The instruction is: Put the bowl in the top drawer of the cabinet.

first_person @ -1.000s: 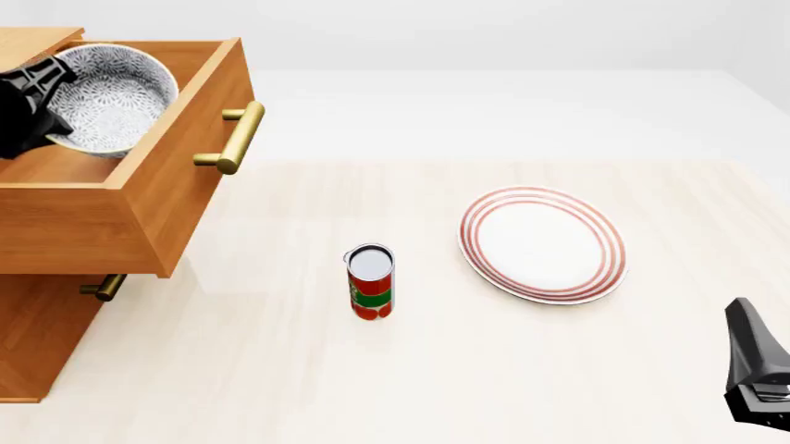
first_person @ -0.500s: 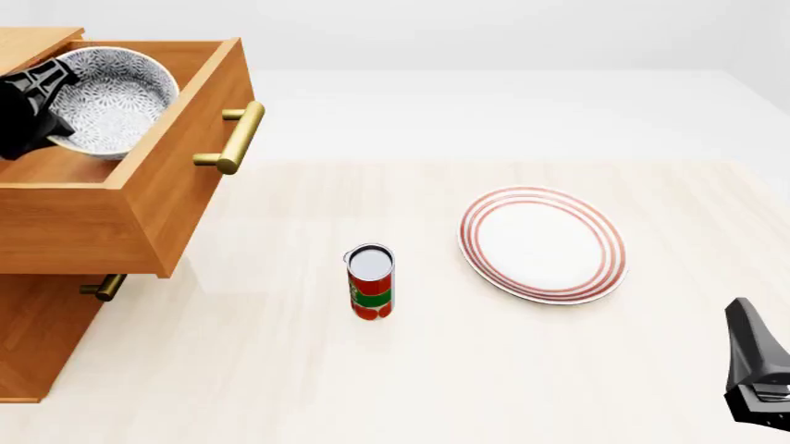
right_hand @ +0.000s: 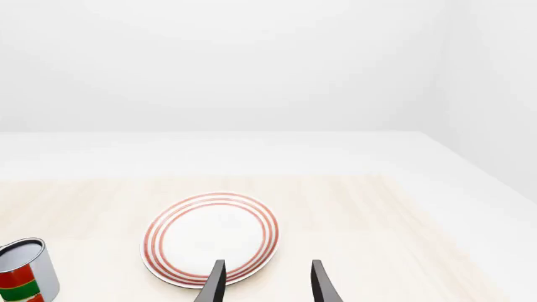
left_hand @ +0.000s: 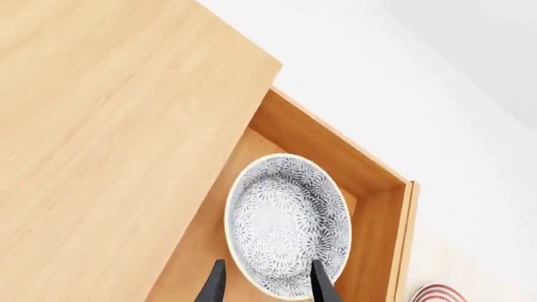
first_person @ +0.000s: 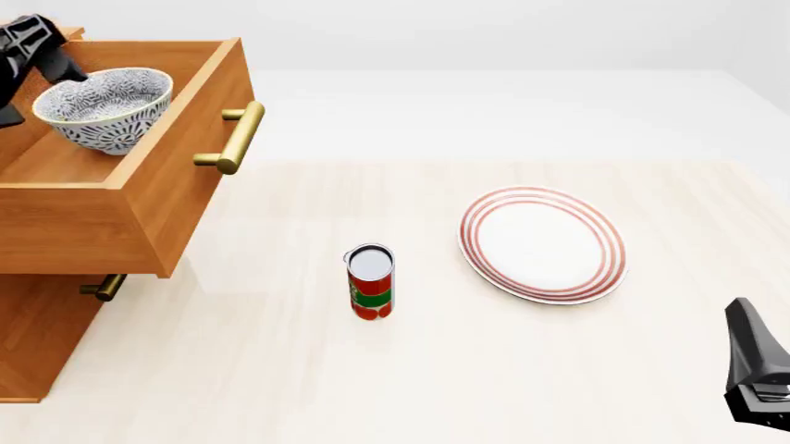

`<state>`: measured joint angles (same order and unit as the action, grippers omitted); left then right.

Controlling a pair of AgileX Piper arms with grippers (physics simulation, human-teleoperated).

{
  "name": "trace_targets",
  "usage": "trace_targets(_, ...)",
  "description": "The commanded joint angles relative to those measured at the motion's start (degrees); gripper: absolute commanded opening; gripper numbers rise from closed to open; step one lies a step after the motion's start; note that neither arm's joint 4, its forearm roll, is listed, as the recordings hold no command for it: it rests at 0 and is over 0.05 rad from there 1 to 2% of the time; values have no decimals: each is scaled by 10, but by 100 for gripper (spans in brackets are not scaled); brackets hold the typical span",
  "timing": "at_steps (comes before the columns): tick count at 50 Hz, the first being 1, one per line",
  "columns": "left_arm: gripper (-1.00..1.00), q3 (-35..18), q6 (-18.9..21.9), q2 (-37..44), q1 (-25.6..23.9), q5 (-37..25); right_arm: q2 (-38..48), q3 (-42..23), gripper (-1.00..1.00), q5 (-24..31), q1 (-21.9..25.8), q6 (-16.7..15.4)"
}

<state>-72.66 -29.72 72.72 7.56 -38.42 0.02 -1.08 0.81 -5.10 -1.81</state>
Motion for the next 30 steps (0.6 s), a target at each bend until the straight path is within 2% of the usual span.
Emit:
trace_targets(1, 100, -26, 6, -24, -12, -30, 0, 0, 100, 0, 0, 0)
trace_targets(18, 100, -75, 11, -81, -30, -96, 0, 0, 100, 0, 0, 0)
trace_targets(30, 100, -76, 2, -138, -80, -117, 0, 0, 100, 0, 0, 0)
